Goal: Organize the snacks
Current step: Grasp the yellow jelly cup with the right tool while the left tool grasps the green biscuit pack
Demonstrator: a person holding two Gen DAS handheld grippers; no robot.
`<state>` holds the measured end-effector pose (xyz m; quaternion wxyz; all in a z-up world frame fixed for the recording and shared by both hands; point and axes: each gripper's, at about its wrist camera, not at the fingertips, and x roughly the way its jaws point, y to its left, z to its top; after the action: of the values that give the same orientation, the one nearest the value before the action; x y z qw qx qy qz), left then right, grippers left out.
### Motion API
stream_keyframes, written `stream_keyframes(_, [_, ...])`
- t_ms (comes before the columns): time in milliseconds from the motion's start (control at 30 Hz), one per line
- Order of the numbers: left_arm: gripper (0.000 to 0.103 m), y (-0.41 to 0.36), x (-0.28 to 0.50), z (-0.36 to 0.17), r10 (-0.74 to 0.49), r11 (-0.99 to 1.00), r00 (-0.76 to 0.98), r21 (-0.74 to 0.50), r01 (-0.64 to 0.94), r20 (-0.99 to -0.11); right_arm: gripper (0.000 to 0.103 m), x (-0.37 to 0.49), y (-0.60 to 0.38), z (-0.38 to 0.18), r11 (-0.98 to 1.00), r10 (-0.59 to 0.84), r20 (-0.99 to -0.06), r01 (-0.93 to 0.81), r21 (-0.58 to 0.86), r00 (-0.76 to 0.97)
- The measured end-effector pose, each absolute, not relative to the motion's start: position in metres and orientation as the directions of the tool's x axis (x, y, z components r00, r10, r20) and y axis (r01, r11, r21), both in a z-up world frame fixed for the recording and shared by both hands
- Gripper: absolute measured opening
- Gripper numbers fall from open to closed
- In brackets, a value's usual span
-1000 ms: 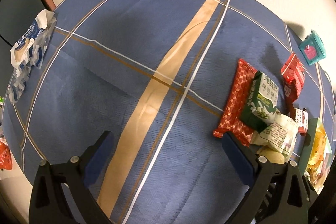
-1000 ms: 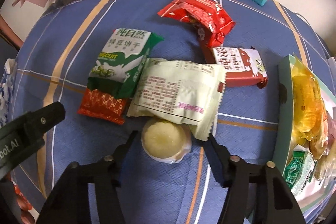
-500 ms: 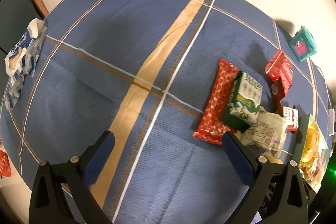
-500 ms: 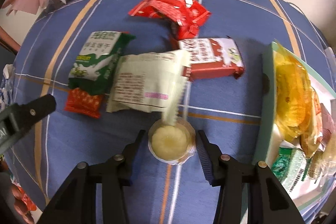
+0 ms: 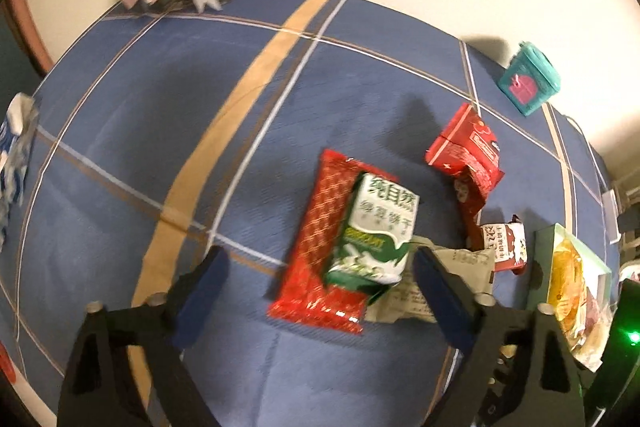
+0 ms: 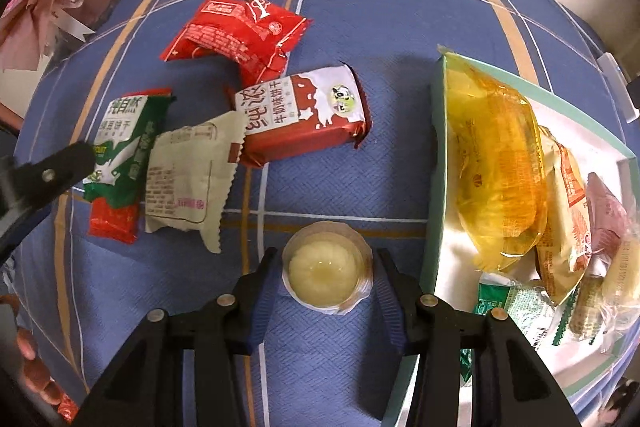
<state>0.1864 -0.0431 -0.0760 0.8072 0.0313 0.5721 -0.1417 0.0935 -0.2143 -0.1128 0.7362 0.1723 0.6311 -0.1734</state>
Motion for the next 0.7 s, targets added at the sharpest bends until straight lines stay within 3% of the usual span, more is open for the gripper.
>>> stream_keyframes(200, [0.079, -0.063, 0.184, -0.080, -0.206, 0.939, 0.338, -0.088, 0.332, -0.918, 0.049, 0.092, -0.216, -0.115, 0.880, -0.037, -0.989, 0.474, 0.035, 0.142])
stream_keyframes(467, [0.044, -0.073, 0.178, -0.090, -0.187, 0.931, 0.321, -0.063, 0.358, -0.928, 0.045, 0.089, -0.215, -0.112, 0.877, -0.037, -0.989, 0.479, 0.037, 0.144])
stream_keyframes(700, [0.041, -0.064, 0.177, -0.078, -0.194, 0.949, 0.304, -0.099, 0.300, -0.933, 0.045, 0.084, -0.209, -0.100, 0.875, -0.024, -0.988, 0.481, 0.053, 0.153])
